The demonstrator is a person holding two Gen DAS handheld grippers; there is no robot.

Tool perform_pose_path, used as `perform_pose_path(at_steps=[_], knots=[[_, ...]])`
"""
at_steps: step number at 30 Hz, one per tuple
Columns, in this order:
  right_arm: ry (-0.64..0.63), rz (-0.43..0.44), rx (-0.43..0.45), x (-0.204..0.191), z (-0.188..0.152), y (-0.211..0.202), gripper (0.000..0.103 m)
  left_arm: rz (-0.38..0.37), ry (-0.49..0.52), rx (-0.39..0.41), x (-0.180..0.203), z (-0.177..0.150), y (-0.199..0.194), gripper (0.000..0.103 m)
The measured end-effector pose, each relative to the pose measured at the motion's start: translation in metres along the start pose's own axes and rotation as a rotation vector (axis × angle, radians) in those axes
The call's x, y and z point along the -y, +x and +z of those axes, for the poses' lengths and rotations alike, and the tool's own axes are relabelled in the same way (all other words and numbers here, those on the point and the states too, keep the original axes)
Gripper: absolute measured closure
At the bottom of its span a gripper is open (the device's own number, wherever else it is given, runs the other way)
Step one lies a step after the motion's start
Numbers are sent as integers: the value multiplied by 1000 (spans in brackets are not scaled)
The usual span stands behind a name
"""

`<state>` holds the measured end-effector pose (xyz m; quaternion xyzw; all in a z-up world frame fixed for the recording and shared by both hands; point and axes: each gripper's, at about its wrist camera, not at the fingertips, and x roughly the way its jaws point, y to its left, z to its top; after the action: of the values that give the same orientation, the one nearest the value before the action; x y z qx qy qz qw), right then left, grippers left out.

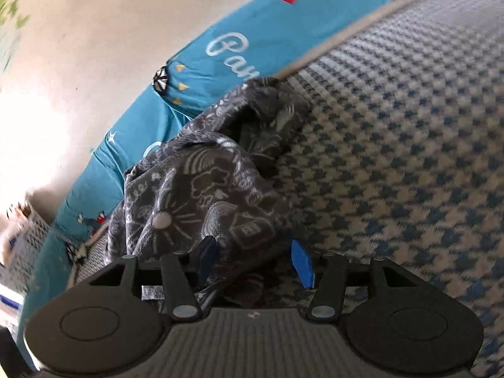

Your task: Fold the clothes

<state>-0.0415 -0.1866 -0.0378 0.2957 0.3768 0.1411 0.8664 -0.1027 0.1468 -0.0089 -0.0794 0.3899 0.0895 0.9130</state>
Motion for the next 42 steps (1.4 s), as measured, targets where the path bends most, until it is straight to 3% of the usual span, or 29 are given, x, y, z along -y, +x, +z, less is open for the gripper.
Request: perform_pose_path(at_steps=[6,14,16,17,21,29,34,42], knots=[[106,40,-23,7,-2,11,51,-13,-1,-18,1,-1,3,0],[105,50,21,-2,-6,33,50,-30,18,-32,1,-3,3,0],[79,43,46,-6,-8,38,55,-24,21,-35,-1,-3,3,0],[62,49,60,-8,-9,40,64,-20,18,-36,-3,-2,3,0],[-62,46,129,-27,-11,32,87,-10,-11,-28,-15,0,-1,0],[-364,157,225,-86,-36,-16,92,14,-97,17,-43,9,-16,0],[-582,223,191,-129,-80,-31,92,37,-162,78,-63,19,-32,0],[-911,313,56,-172,-176,-33,92,5,-256,156,-98,19,-53,0]])
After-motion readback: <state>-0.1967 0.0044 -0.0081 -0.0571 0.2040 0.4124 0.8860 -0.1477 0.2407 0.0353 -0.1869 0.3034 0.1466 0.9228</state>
